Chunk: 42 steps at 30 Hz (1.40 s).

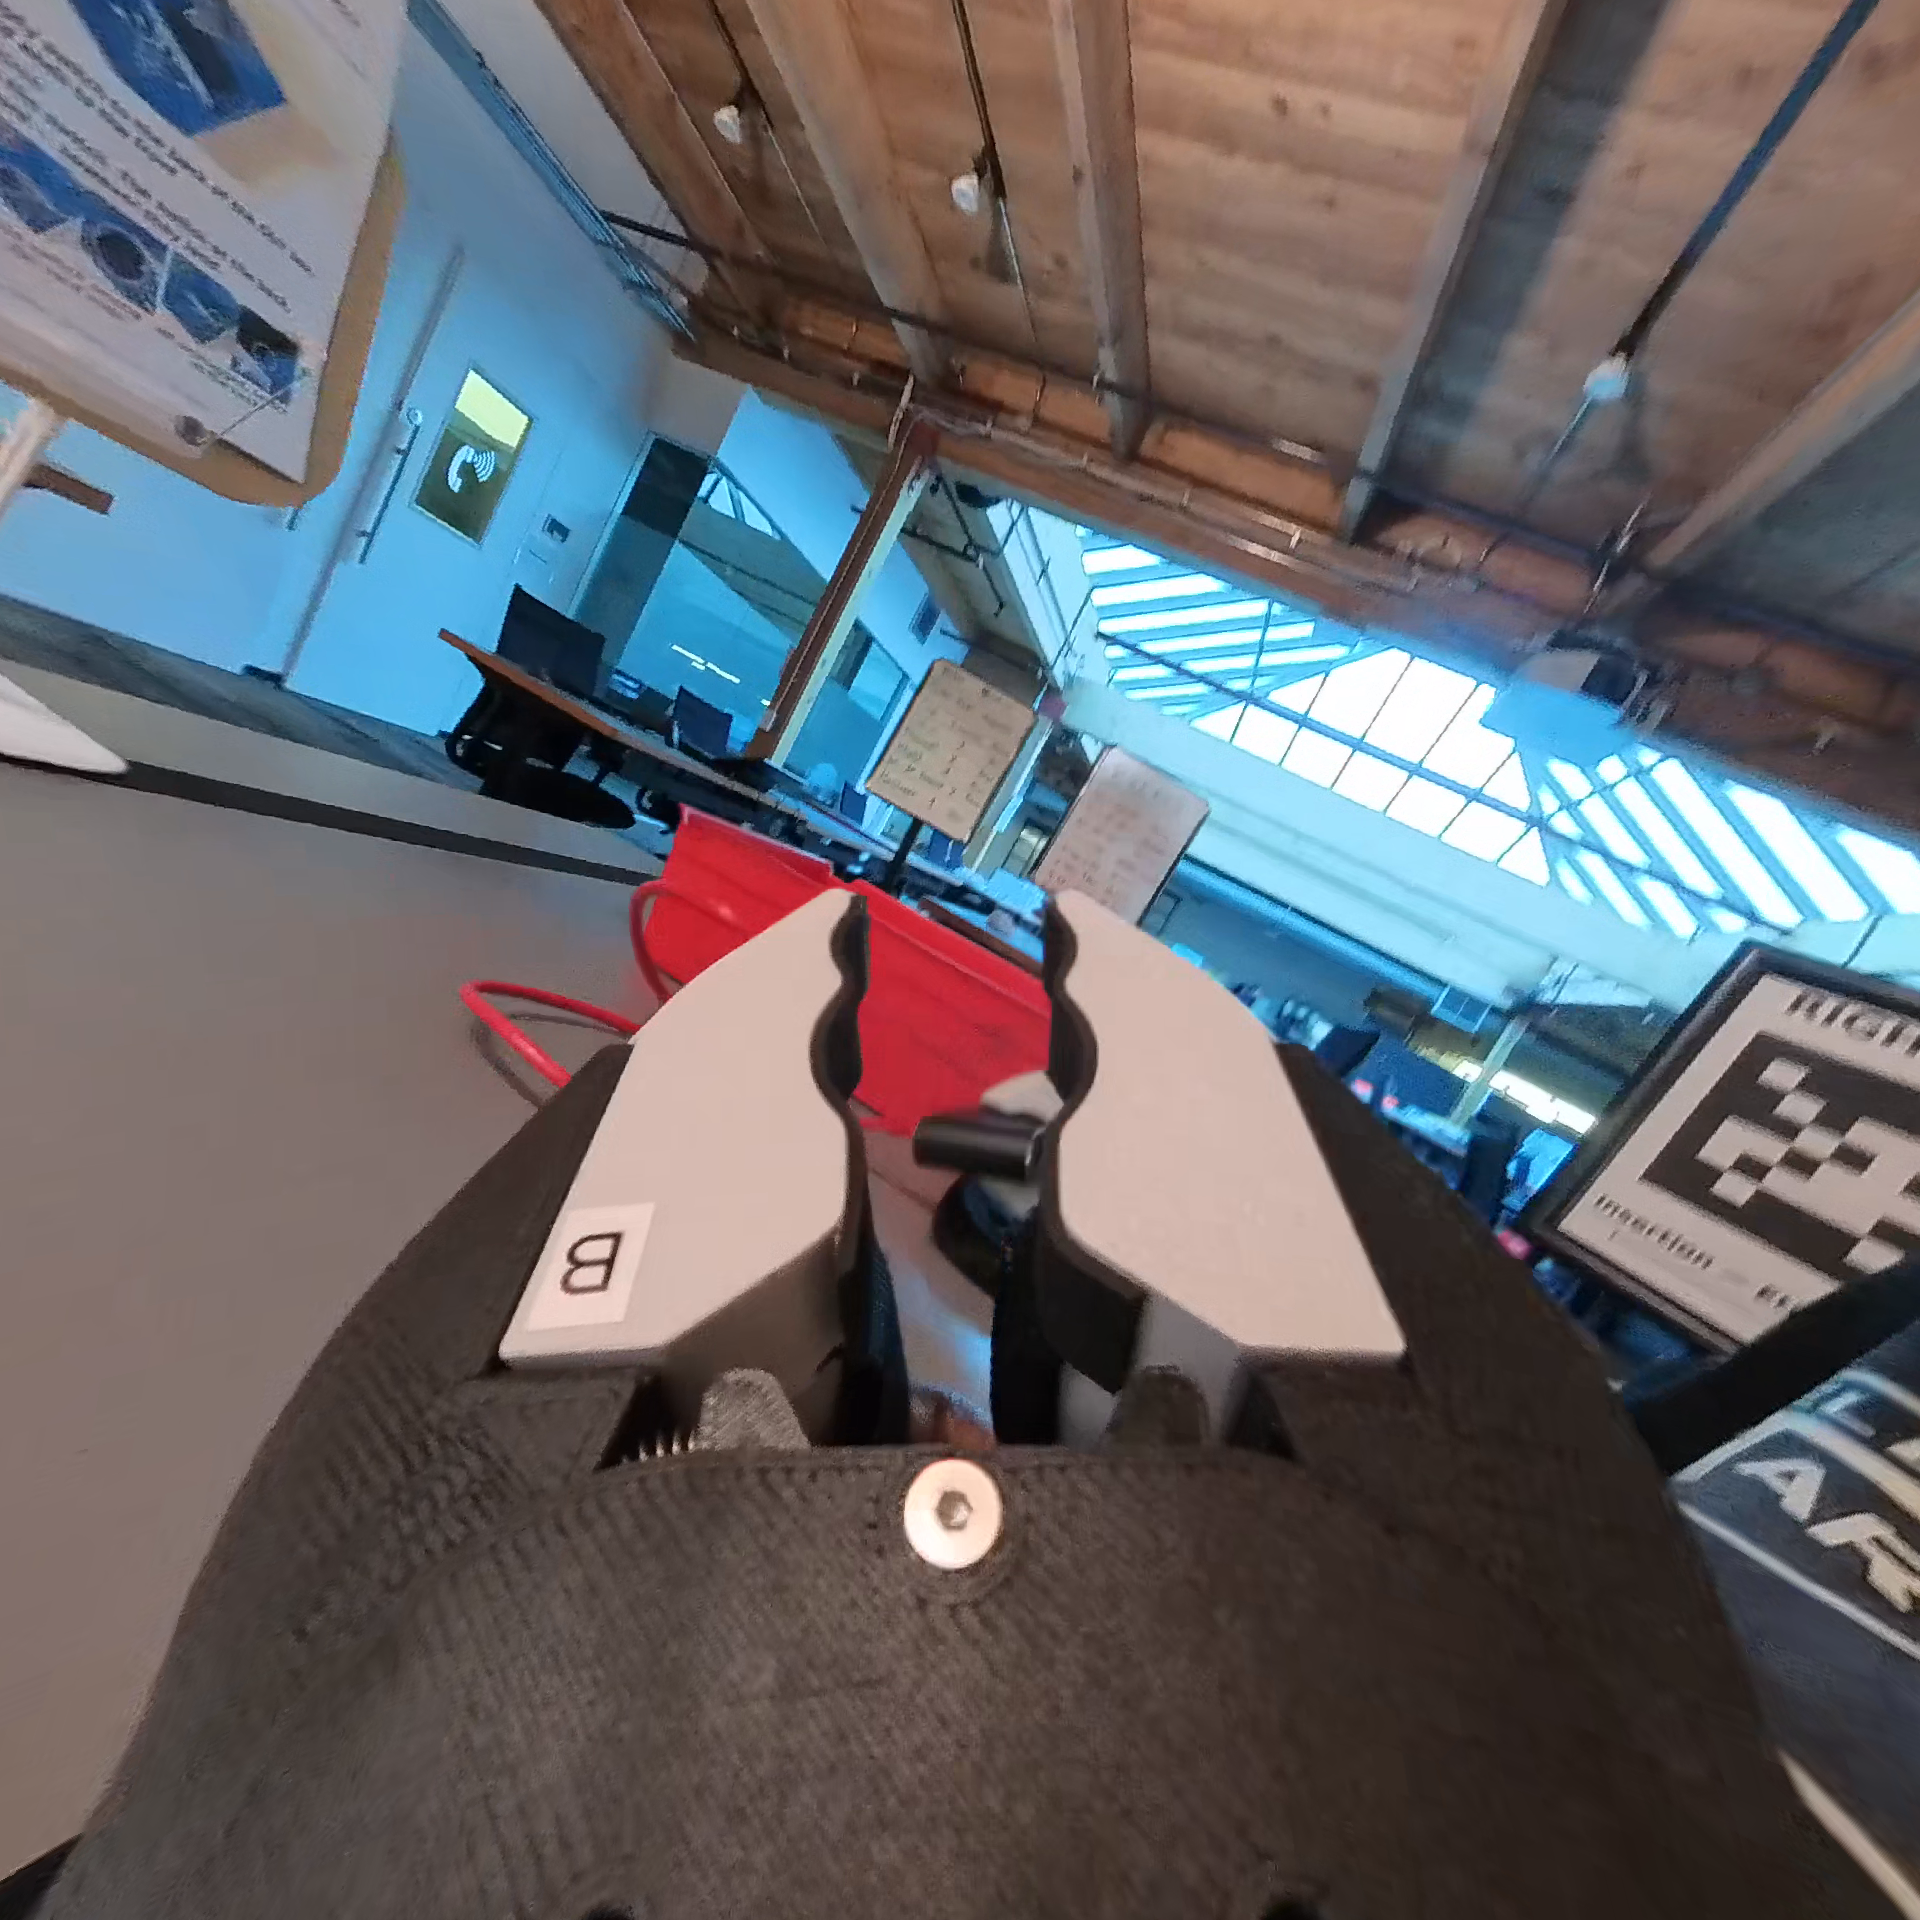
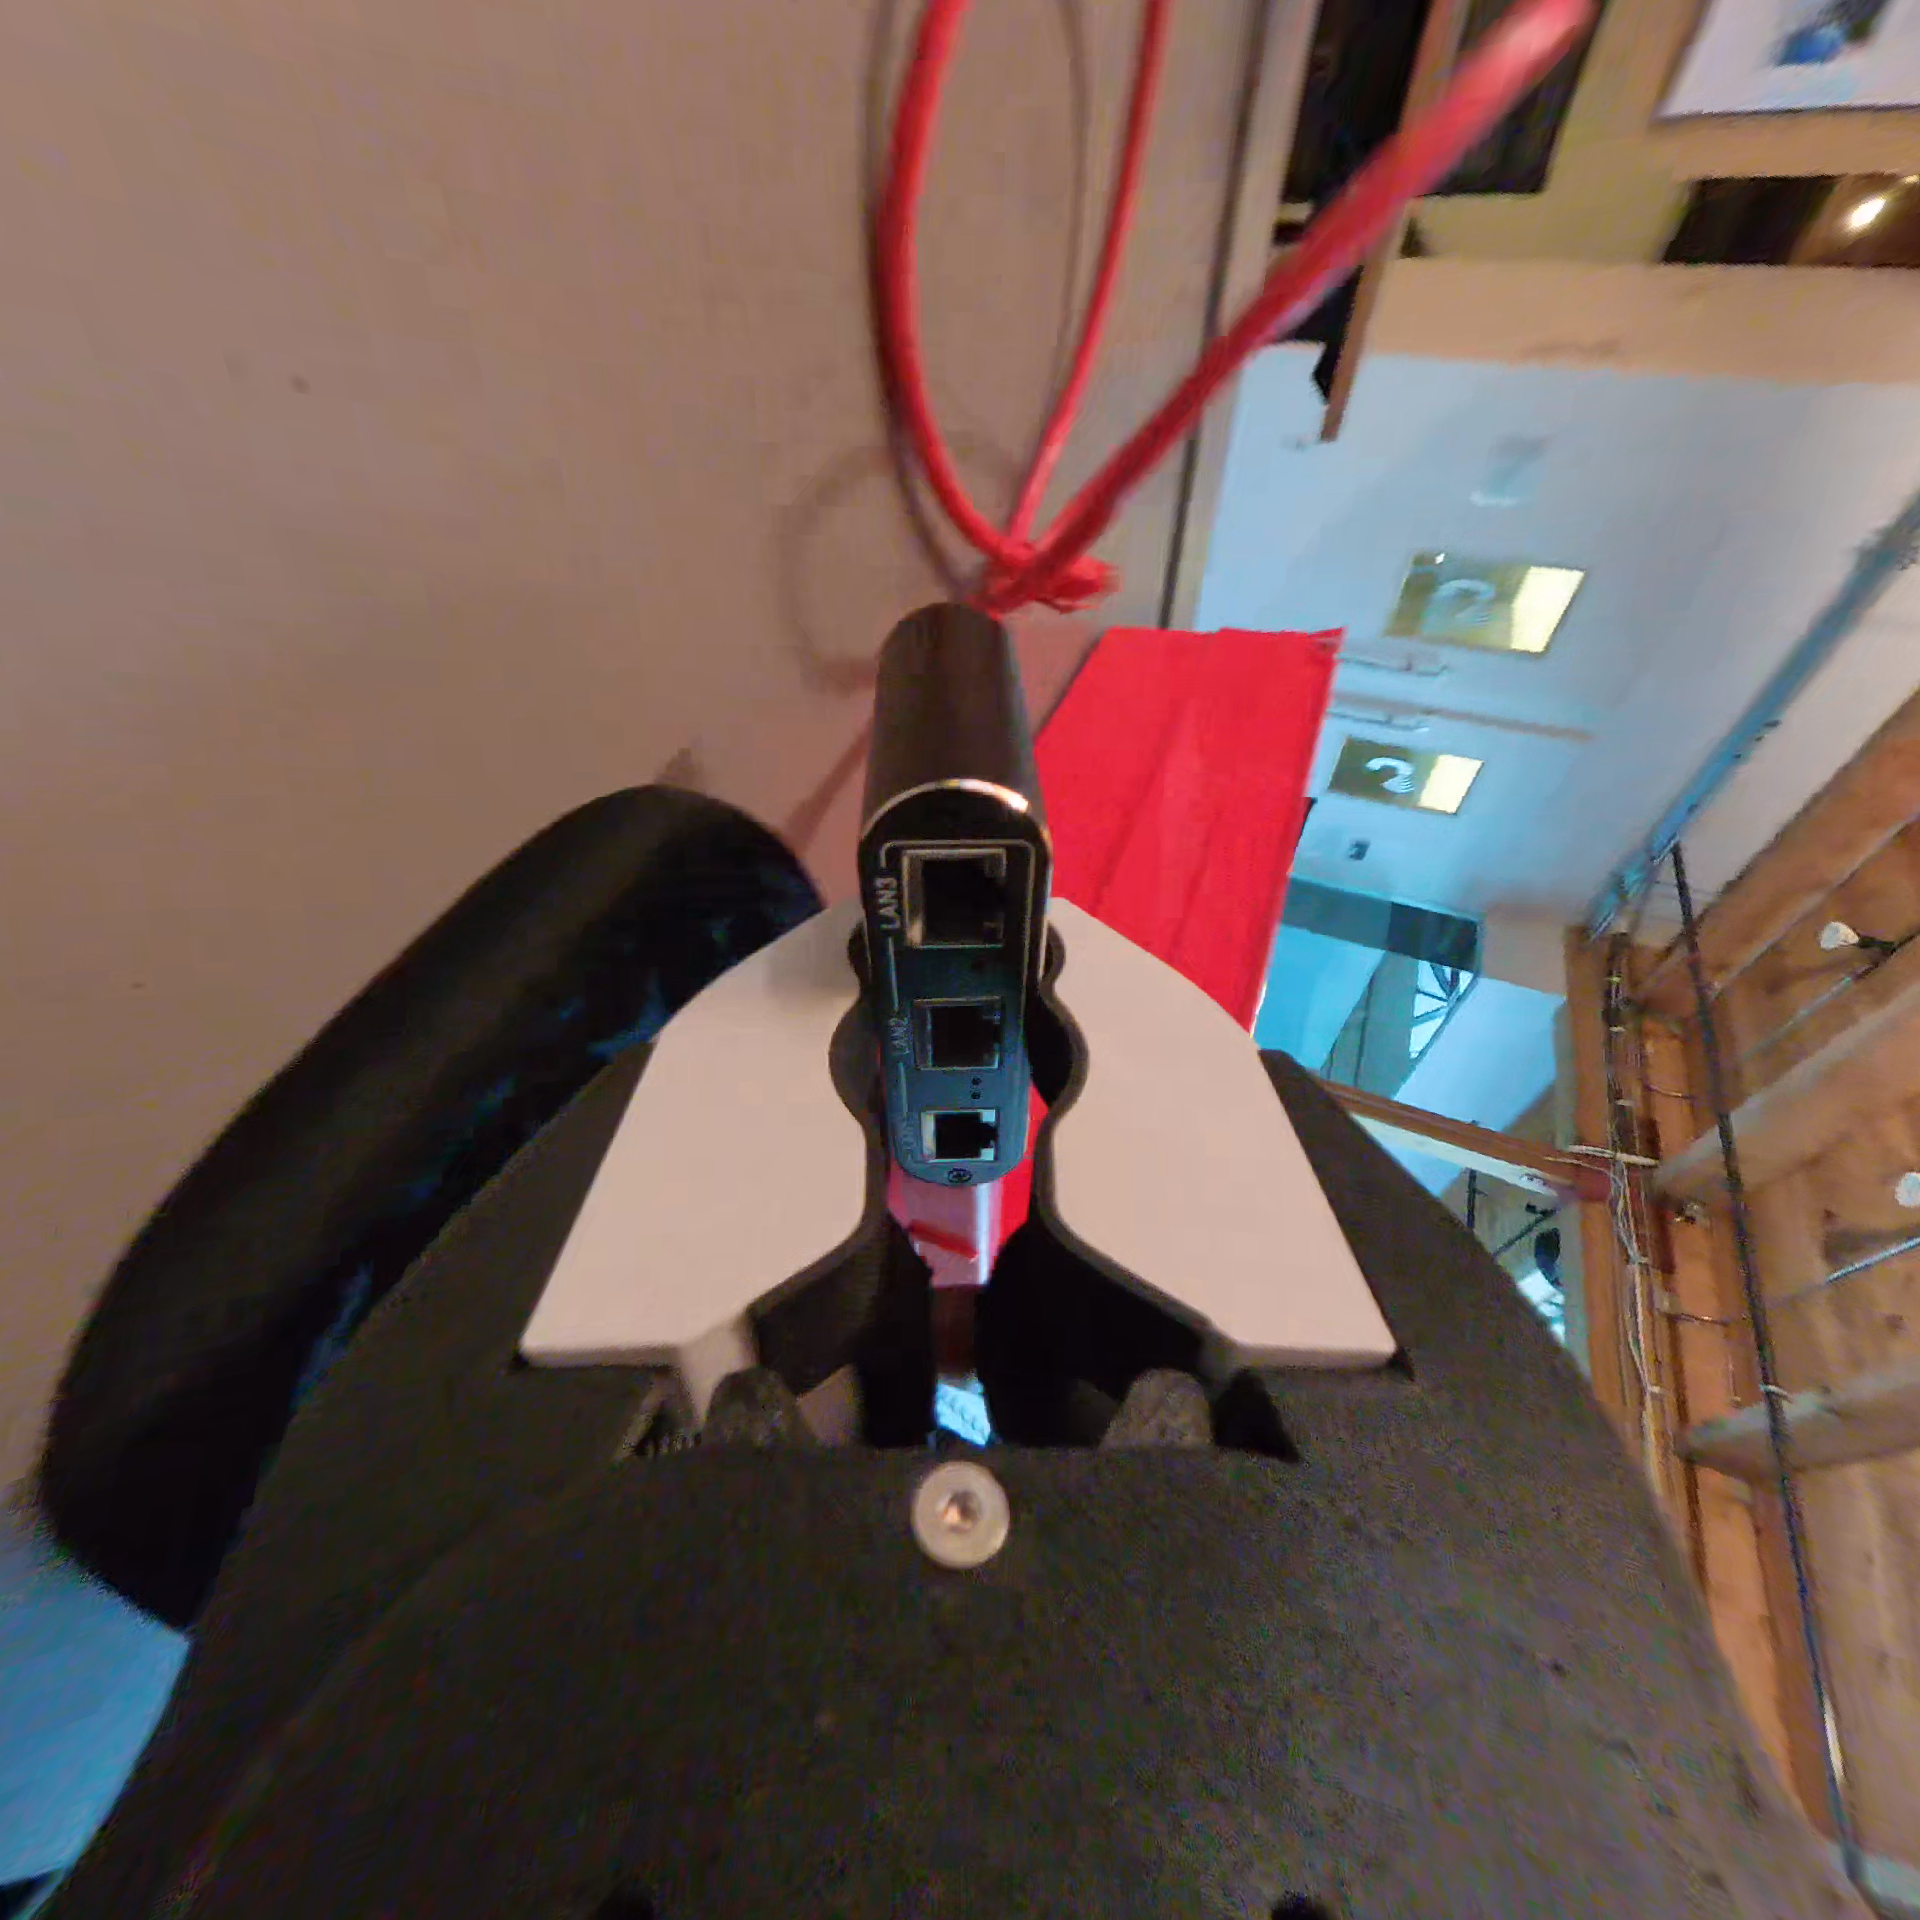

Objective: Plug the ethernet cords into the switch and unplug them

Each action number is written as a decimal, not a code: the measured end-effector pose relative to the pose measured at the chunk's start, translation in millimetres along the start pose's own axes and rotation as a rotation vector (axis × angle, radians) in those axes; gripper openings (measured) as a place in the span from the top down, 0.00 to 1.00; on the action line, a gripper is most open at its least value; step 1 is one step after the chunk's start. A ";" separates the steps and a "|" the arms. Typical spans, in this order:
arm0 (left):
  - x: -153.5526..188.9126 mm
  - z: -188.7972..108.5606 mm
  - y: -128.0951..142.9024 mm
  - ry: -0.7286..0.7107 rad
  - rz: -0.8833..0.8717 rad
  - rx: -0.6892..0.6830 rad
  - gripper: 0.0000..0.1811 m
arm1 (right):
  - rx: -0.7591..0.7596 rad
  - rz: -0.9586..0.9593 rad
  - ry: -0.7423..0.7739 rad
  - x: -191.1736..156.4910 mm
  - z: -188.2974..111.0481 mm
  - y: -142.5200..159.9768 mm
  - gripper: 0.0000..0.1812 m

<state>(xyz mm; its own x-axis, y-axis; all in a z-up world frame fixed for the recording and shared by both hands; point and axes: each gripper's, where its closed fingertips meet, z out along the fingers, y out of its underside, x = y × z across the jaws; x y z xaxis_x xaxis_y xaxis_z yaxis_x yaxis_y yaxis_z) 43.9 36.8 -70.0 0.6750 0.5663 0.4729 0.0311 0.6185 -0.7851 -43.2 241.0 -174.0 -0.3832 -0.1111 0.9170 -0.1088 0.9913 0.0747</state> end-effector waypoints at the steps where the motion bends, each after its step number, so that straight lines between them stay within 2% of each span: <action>1: -0.8 -1.1 -2.2 0.006 -0.020 0.013 0.83 | -0.017 -0.014 -0.001 -4.0 0.9 0.4 0.86; 3: -0.2 -1.4 -2.6 0.013 -0.024 0.014 0.83 | -0.020 -0.001 -0.004 -4.6 0.5 -3.1 0.86; 7: 4.6 2.3 6.1 0.023 0.026 -0.038 0.83 | 0.022 0.075 -0.119 -10.1 -2.0 -13.6 0.84; 11: 6.0 2.9 7.7 0.030 0.035 -0.048 0.83 | 0.131 0.148 -0.290 -13.7 -12.8 -20.4 0.76; 13: 5.6 2.7 6.9 0.033 0.024 -0.044 0.83 | 0.250 0.219 -0.479 -23.1 -26.5 -27.7 0.63; 15: 5.5 2.5 6.4 0.036 0.018 -0.042 0.83 | 0.375 0.317 -0.638 -24.2 -40.1 -31.4 0.56; 20: 6.2 3.4 8.3 0.036 0.029 -0.051 0.84 | 0.745 0.586 -0.729 8.6 -59.9 -29.1 0.50; 23: 6.6 4.1 9.7 0.036 0.037 -0.059 0.83 | 1.035 0.742 -0.737 28.4 -77.9 -33.2 0.36; 25: 6.4 4.3 10.1 0.034 0.038 -0.060 0.83 | 1.211 0.809 -0.704 39.6 -88.7 -33.4 0.25; 27: 6.4 4.2 10.1 0.034 0.038 -0.059 0.83 | 1.320 0.872 -0.635 51.1 -90.5 -30.7 0.20; 31: 8.6 4.5 10.3 0.038 0.052 -0.063 0.83 | 1.529 1.000 -0.424 86.3 -98.2 -17.8 0.20; 35: 11.0 2.9 4.9 0.024 0.099 -0.068 0.83 | 1.715 1.183 -0.180 127.8 -113.1 13.3 0.20; 37: 14.8 -1.4 -8.9 0.016 0.135 -0.055 0.83 | 1.760 1.236 -0.088 138.8 -118.5 28.1 0.22; 40: 26.9 -15.7 -43.0 0.019 0.225 -0.044 0.83 | 1.738 1.207 -0.024 141.0 -120.2 33.5 0.25; 42: 29.2 -34.7 -64.2 -0.022 0.350 -0.134 0.83 | 1.699 1.164 0.007 139.3 -119.1 30.7 0.26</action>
<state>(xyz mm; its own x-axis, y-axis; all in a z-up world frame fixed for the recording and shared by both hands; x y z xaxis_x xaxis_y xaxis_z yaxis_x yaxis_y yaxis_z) 87.2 -5.2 -19.7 0.6457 0.7436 0.1736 -0.1016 0.3090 -0.9456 9.3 264.4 2.8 -0.8839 0.3909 0.2569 -0.4299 -0.4626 -0.7754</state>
